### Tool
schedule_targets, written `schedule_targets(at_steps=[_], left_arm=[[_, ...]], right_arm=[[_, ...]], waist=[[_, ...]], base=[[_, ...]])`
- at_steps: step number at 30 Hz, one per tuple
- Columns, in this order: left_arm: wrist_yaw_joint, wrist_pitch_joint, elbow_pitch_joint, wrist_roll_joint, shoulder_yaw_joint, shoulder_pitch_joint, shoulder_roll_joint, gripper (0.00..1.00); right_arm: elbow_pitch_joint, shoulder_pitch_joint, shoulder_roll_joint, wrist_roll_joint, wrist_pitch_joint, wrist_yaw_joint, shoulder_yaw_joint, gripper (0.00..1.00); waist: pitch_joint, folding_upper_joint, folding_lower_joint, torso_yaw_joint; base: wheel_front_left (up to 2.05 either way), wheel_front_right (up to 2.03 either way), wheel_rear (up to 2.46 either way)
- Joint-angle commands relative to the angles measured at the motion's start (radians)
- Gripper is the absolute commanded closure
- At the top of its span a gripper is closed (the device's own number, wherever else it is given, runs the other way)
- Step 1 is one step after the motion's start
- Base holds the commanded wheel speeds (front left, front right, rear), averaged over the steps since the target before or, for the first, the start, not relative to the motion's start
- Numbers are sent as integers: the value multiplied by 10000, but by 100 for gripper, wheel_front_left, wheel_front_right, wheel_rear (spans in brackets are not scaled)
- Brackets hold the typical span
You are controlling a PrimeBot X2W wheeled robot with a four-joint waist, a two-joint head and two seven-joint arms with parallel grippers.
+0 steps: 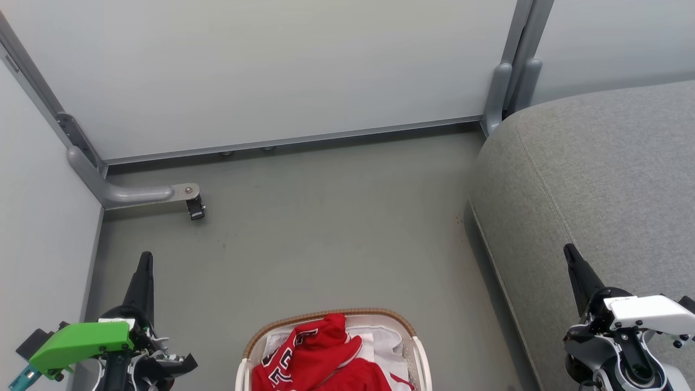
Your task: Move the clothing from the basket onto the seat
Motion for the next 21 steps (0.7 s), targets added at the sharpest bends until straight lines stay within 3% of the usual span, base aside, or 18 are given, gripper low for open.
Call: schedule_targets(at_steps=[1, 16, 17, 21], left_arm=[[-9, 9, 10, 20, 21, -149, 76, 100], [-9, 9, 6, 20, 21, -149, 76, 100], [-9, 9, 9, 20, 21, -149, 76, 0], [0, -18, 285, 6, -54, 168, -73, 0]], right_arm=[[-22, 156, -60, 3, -5, 0, -4, 100], [-22, 156, -60, 3, -5, 0, -4, 100], [-22, 156, -60, 3, -5, 0, -4, 0], [272, 84, 99, -5, -15, -2, 29, 0]], waist=[[0, 0, 0, 0], [0, 0, 0, 0], [0, 0, 0, 0], [1, 0, 0, 0]], base=[[0, 0, 0], [0, 0, 0], [0, 0, 0], [0, 0, 0]])
